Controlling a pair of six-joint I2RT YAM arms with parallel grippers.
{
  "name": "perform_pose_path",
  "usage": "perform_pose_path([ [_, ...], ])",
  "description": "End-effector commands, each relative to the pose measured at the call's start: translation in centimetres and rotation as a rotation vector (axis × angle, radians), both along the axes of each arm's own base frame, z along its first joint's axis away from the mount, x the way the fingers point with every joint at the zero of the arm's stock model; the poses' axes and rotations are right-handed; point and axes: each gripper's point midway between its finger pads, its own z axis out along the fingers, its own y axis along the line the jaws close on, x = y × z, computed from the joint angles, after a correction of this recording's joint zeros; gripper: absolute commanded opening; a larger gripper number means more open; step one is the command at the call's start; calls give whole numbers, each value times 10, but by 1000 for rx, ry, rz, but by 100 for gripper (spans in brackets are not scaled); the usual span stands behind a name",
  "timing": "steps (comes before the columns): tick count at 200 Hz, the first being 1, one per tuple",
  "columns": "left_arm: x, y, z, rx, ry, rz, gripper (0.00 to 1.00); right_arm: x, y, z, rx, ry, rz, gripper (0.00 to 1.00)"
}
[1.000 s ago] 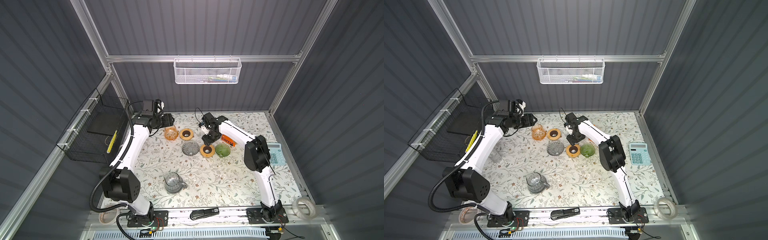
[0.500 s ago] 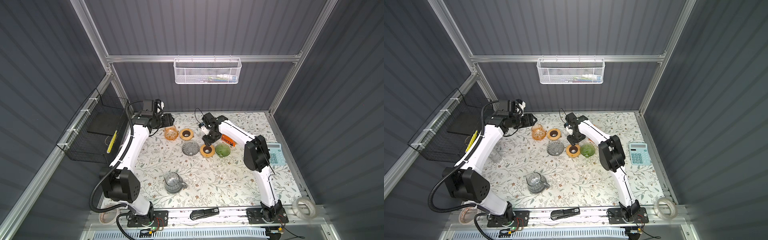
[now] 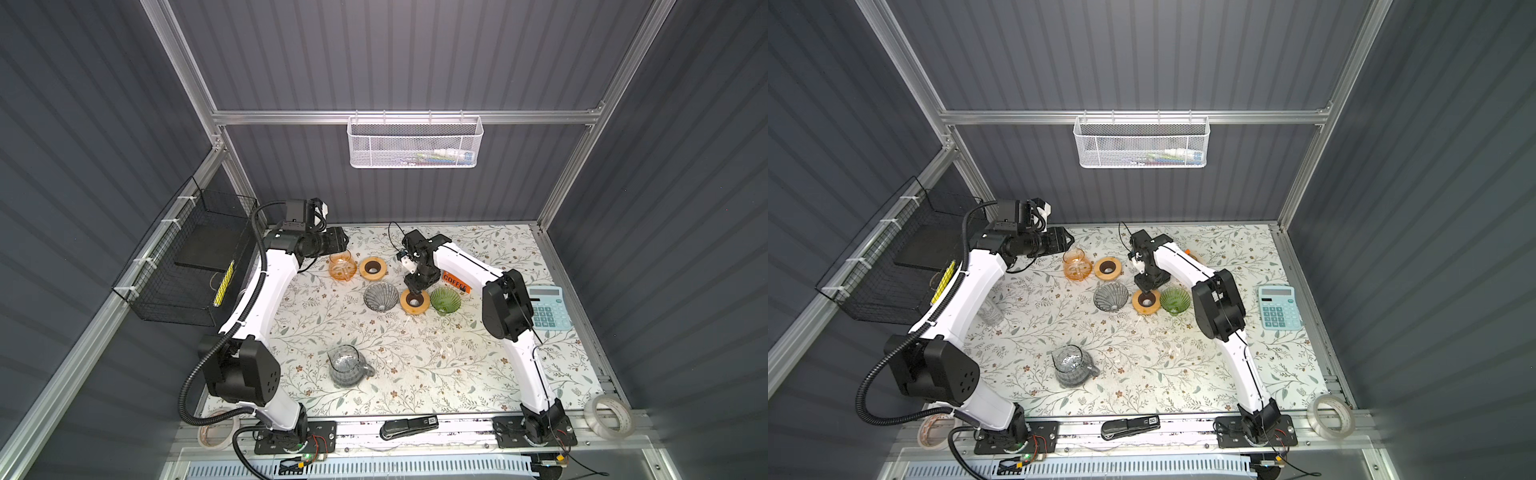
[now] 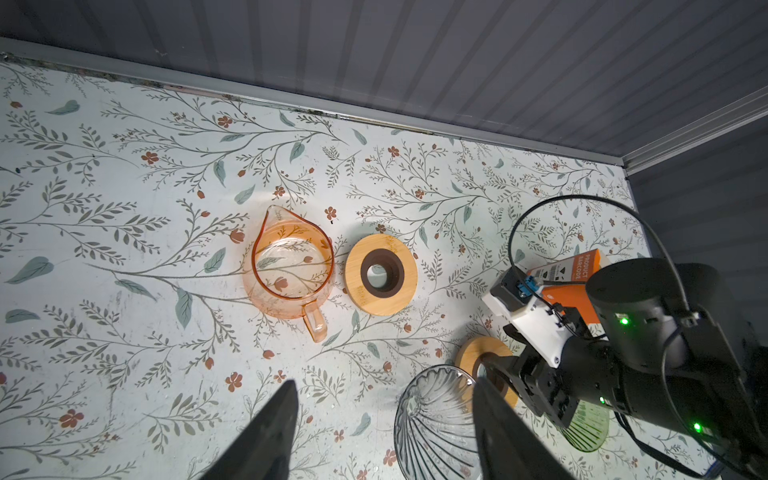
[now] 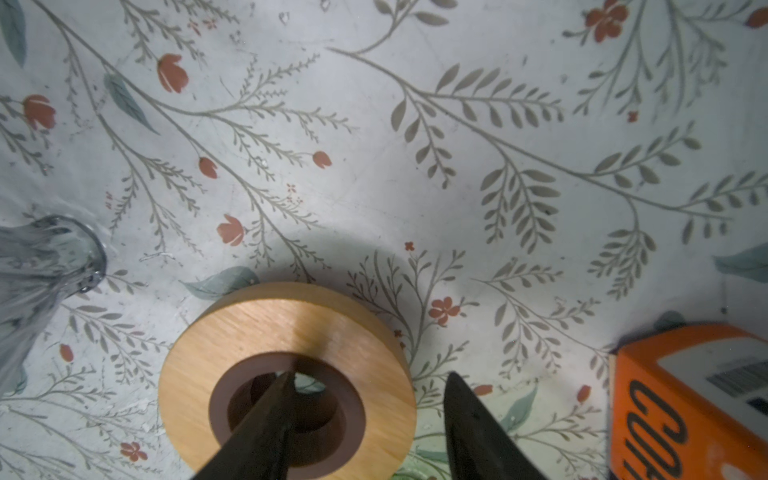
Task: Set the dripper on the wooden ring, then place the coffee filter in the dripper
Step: 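Lower the right gripper into the wooden ring stand's hole and close it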
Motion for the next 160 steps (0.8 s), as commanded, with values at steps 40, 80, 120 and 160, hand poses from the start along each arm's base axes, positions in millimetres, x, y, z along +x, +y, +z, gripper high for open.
perform_pose_path([
  [40, -7, 4, 12, 10, -31, -11, 67, 1, -6, -4, -24, 11, -3, 57],
  [80, -7, 5, 10, 20, -30, -9, 67, 0, -6, -6, -30, 16, 1, 56],
  [120, -8, 6, 10, 18, -30, -8, 67, -1, -7, -8, -34, 26, 7, 57],
  [160, -9, 6, 12, 18, -35, -9, 67, -3, -6, -9, -31, 38, 7, 56],
])
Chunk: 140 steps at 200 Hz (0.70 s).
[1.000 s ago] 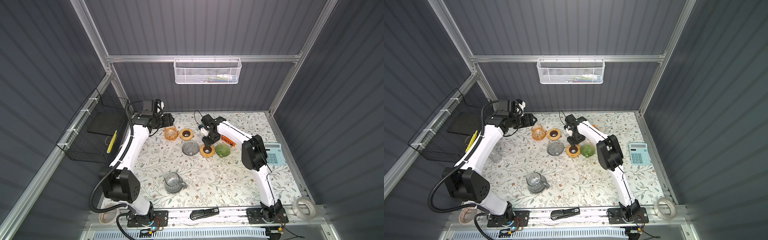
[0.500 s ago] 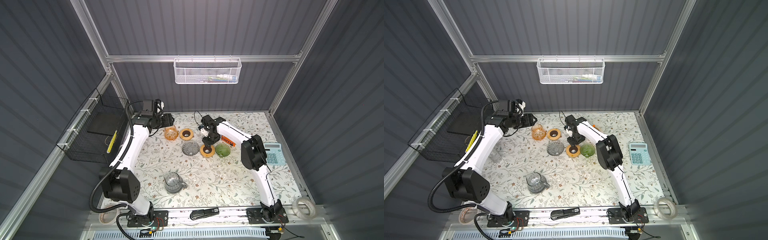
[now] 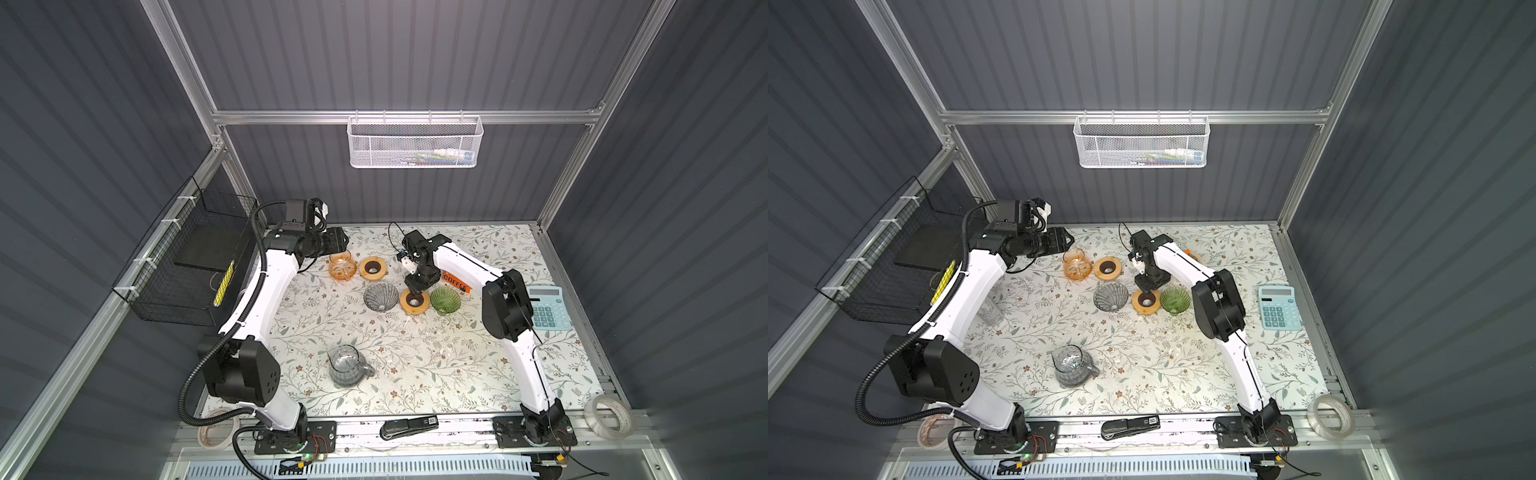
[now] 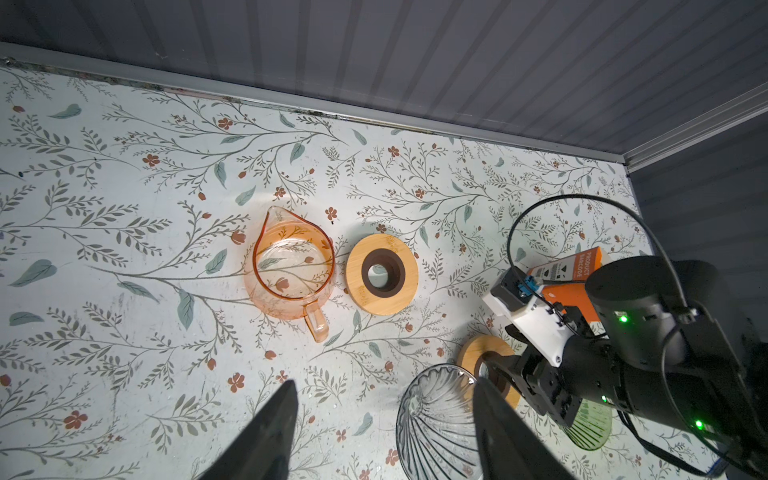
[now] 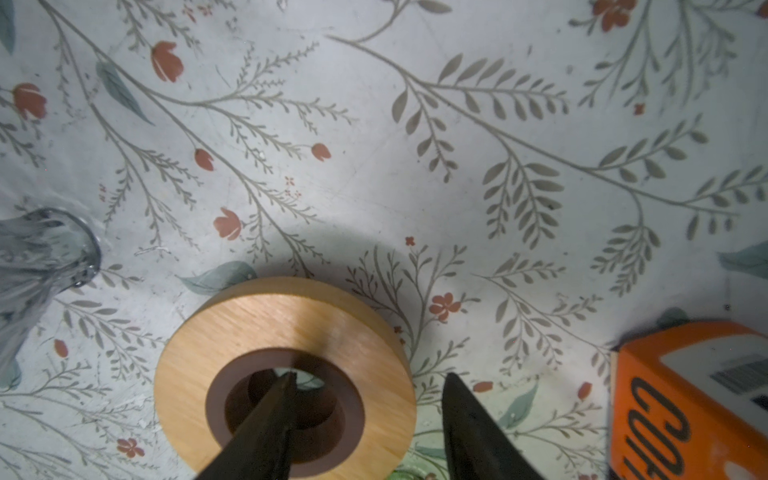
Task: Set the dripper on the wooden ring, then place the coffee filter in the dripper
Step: 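Lower the right gripper into the wooden ring stand's hole and close it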
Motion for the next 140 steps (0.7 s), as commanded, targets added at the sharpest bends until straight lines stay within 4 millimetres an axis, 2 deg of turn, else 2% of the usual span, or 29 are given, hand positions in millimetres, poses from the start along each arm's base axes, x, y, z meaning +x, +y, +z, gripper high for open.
perform_pose_path([
  [1, -8, 5, 10, 12, -27, -4, 67, -1, -3, -8, -21, 27, 2, 56],
  [140, -13, 6, 15, 9, -35, -2, 67, -6, 3, -14, -21, 45, 17, 54],
])
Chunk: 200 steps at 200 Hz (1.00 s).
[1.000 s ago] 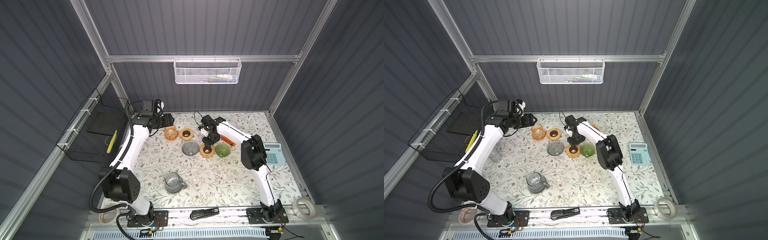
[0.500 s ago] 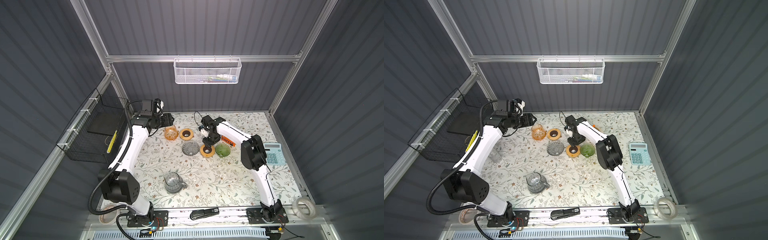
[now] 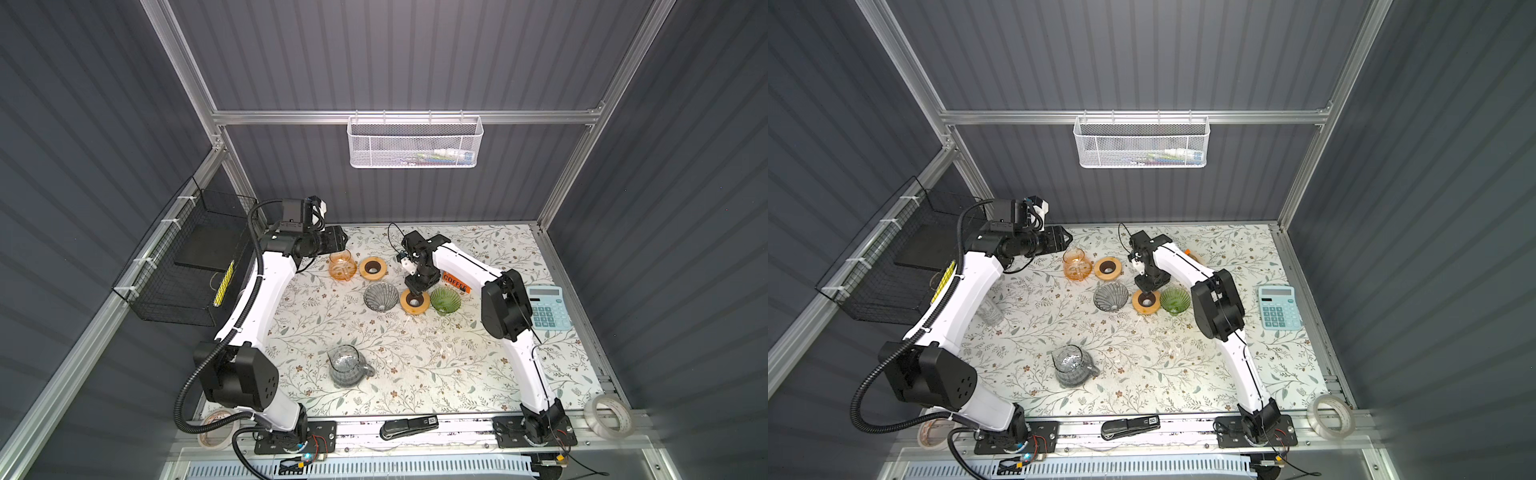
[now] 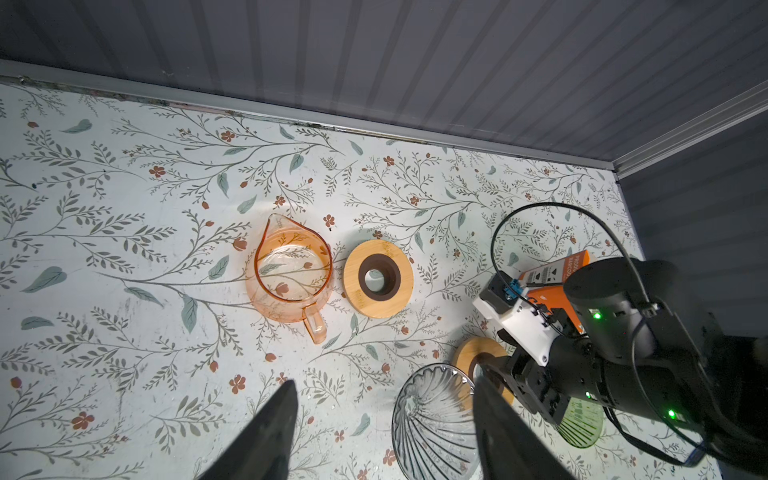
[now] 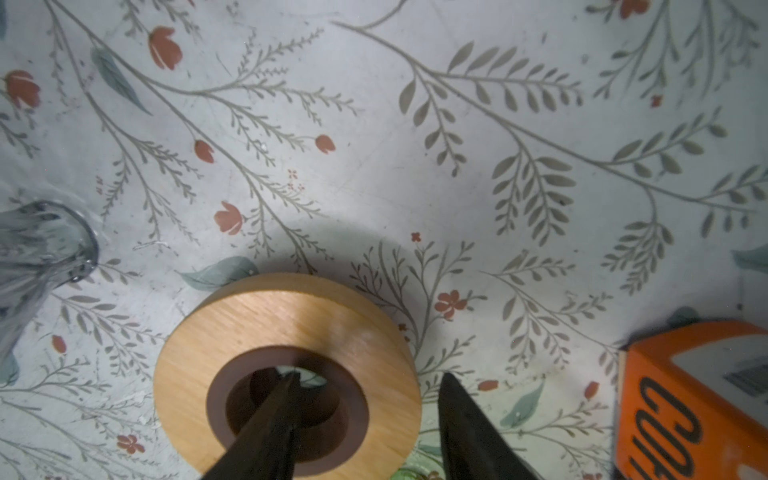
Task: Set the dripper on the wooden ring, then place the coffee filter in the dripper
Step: 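Lower the right gripper into the wooden ring stand's hole and close it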
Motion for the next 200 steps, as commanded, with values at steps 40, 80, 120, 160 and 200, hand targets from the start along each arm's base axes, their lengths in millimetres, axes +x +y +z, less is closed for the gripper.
perform_pose_path([
  [40, -9, 6, 4, 15, -10, -1, 67, -7, 2, -17, -26, 47, 14, 53],
  [80, -10, 6, 4, 15, -8, -1, 67, -9, 3, -20, -26, 54, 18, 53],
  [120, -8, 6, 2, 16, -5, 0, 67, -9, 5, -20, -21, 57, 21, 51],
  [160, -8, 6, 1, 17, -2, 1, 67, -8, 7, -18, -12, 53, 17, 44],
  [200, -8, 6, 1, 16, -3, 2, 67, -6, 10, -12, 1, 43, 15, 35],
])
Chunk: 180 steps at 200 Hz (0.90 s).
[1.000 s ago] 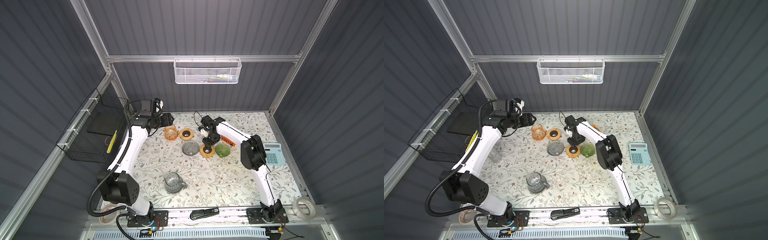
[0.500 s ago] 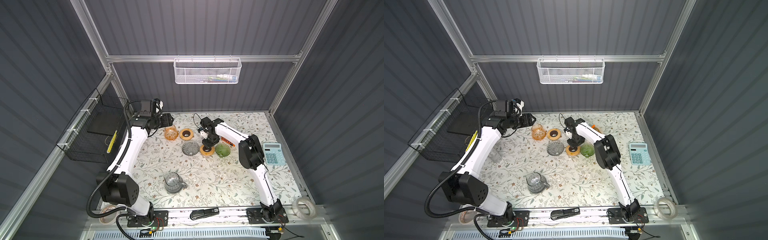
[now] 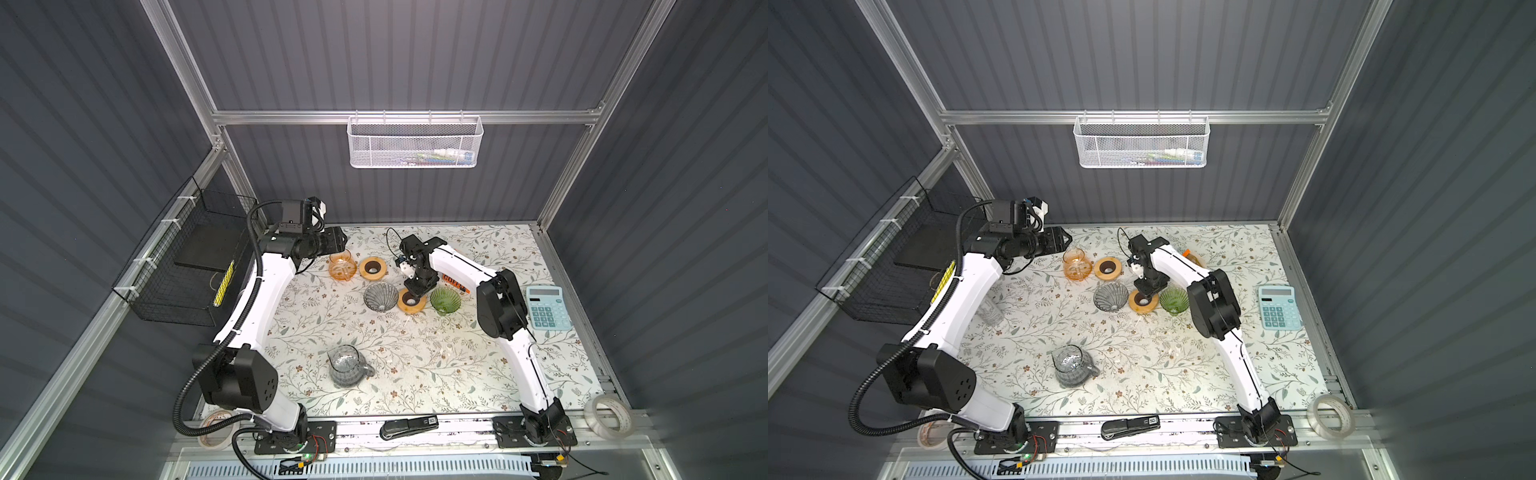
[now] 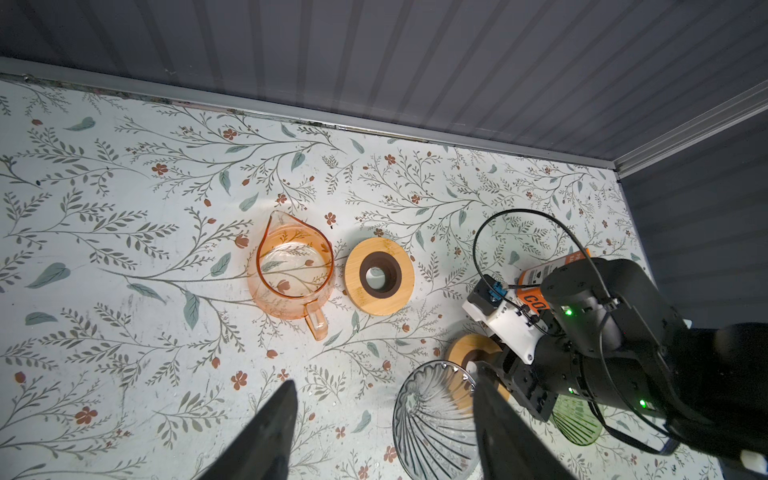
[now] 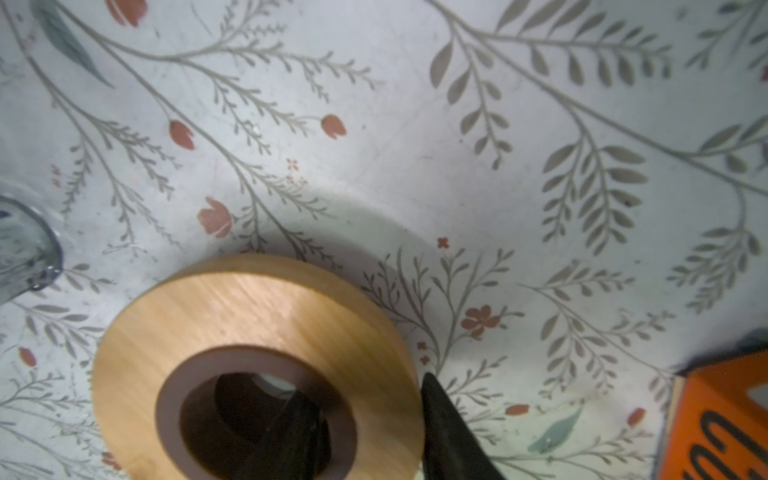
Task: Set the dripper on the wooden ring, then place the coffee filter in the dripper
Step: 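Lower the right gripper into the wooden ring stand's hole and close it, then lift the wooden ring stand off the table with the right gripper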
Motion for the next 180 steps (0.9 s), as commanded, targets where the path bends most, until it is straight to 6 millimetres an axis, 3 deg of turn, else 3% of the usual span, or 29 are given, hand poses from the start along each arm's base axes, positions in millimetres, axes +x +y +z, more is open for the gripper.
perform_pose_path([
  [1, -5, 5, 2, 14, -5, -1, 67, 1, 7, 3, 19, -2, 3, 34],
  [105, -7, 4, 10, -4, -20, 0, 67, 15, 3, 35, 25, -101, -35, 20],
  [180, -11, 3, 19, -19, -34, -7, 67, 23, -6, 68, 34, -177, -74, 18],
])
